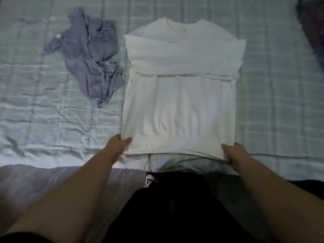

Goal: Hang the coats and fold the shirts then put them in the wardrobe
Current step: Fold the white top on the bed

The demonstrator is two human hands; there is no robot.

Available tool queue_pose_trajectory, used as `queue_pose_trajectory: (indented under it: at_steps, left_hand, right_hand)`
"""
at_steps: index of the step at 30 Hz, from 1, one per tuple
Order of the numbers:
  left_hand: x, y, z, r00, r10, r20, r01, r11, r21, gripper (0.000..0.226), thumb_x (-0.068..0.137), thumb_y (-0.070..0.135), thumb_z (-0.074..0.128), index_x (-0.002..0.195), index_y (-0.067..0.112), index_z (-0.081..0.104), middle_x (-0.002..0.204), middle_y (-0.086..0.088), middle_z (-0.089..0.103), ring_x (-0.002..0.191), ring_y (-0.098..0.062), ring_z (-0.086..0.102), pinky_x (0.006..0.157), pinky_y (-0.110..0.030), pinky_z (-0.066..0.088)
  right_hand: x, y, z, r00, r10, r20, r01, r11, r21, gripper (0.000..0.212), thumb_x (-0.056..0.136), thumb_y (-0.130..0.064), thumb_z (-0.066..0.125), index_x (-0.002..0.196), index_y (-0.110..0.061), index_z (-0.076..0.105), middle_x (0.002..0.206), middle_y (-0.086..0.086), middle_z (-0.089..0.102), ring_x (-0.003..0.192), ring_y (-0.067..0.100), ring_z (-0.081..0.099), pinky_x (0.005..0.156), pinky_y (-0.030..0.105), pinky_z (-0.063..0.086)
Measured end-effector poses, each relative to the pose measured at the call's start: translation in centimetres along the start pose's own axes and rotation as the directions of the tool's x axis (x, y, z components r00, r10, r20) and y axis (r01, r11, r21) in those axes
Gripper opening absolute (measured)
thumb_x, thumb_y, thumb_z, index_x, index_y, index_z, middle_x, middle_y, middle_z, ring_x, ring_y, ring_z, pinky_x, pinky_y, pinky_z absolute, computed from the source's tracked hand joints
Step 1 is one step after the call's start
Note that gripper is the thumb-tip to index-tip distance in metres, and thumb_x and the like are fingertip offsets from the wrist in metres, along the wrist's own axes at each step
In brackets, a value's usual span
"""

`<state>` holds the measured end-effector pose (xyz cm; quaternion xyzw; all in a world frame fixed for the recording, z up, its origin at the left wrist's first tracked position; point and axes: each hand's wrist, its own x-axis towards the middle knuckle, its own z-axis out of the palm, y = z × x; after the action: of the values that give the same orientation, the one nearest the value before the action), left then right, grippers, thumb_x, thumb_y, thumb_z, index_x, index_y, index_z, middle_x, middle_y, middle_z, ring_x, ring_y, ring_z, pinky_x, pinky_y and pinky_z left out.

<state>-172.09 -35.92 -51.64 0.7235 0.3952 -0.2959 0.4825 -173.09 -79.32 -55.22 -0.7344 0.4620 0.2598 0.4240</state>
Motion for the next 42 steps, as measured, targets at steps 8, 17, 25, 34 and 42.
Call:
queue_pose_trajectory:
  at_steps: [8, 17, 25, 34, 42]
  left_hand:
    - [-4.9, -2.5, -2.7, 0.98, -0.101, 0.174, 0.153, 0.934, -0.323, 0.024, 0.095, 0.011, 0.062, 0.115, -0.001, 0.058, 0.12, -0.024, 0.059, 0.099, -0.038, 0.064, 0.065, -0.038, 0.062]
    - [-13.9, -4.0, -6.6, 0.908, 0.04, 0.416, 0.139, 0.91, -0.39, 0.028, 0.102, 0.008, 0.044, 0.126, -0.004, 0.052, 0.088, -0.009, 0.075, 0.071, -0.016, 0.072, 0.058, -0.024, 0.057]
    - [-16.2, 0.2, -9.8, 0.925, 0.144, 0.351, 0.069, 0.846, -0.529, 0.047, 0.093, 0.004, 0.055, 0.139, 0.003, 0.047, 0.112, -0.009, 0.071, 0.091, -0.019, 0.071, 0.072, -0.027, 0.06]
    - [-12.7, 16.2, -9.0, 0.955, 0.238, 0.174, -0.048, 0.707, -0.705, 0.014, 0.098, 0.009, 0.049, 0.095, 0.004, 0.061, 0.104, -0.018, 0.067, 0.091, -0.025, 0.072, 0.069, -0.032, 0.06]
    - [-0.5, 28.1, -5.0, 0.973, 0.145, 0.179, 0.083, 0.503, -0.86, 0.025, 0.099, 0.019, 0.045, 0.1, -0.001, 0.06, 0.109, -0.028, 0.069, 0.098, -0.033, 0.071, 0.075, -0.043, 0.061]
  right_hand:
    - [-7.0, -0.5, -5.1, 0.999, -0.048, 0.01, 0.043, 0.956, 0.291, 0.024, 0.092, -0.009, 0.065, 0.113, -0.001, 0.059, 0.106, 0.021, 0.062, 0.086, 0.032, 0.062, 0.048, 0.028, 0.056]
    - [-16.6, 3.5, -8.9, 0.989, 0.028, 0.147, -0.103, 0.837, 0.537, 0.035, 0.102, -0.003, 0.045, 0.136, 0.0, 0.045, 0.094, 0.012, 0.06, 0.08, 0.025, 0.058, 0.042, 0.026, 0.054]
    - [-20.8, -2.2, -11.9, 0.975, -0.16, 0.156, 0.009, 0.726, 0.688, 0.047, 0.099, 0.002, 0.045, 0.141, -0.018, 0.047, 0.126, 0.013, 0.05, 0.09, 0.024, 0.057, 0.053, 0.025, 0.056]
    - [-16.2, -17.5, -13.8, 0.973, -0.172, 0.151, -0.045, 0.503, 0.863, 0.013, 0.096, -0.003, 0.049, 0.088, -0.003, 0.06, 0.066, 0.008, 0.07, 0.056, 0.013, 0.07, 0.049, 0.02, 0.054]
    - [-3.4, -30.0, -10.3, 0.966, -0.139, 0.219, -0.148, 0.397, 0.906, 0.002, 0.082, -0.003, 0.06, 0.082, -0.003, 0.062, 0.069, 0.008, 0.072, 0.064, 0.017, 0.073, 0.056, 0.025, 0.059]
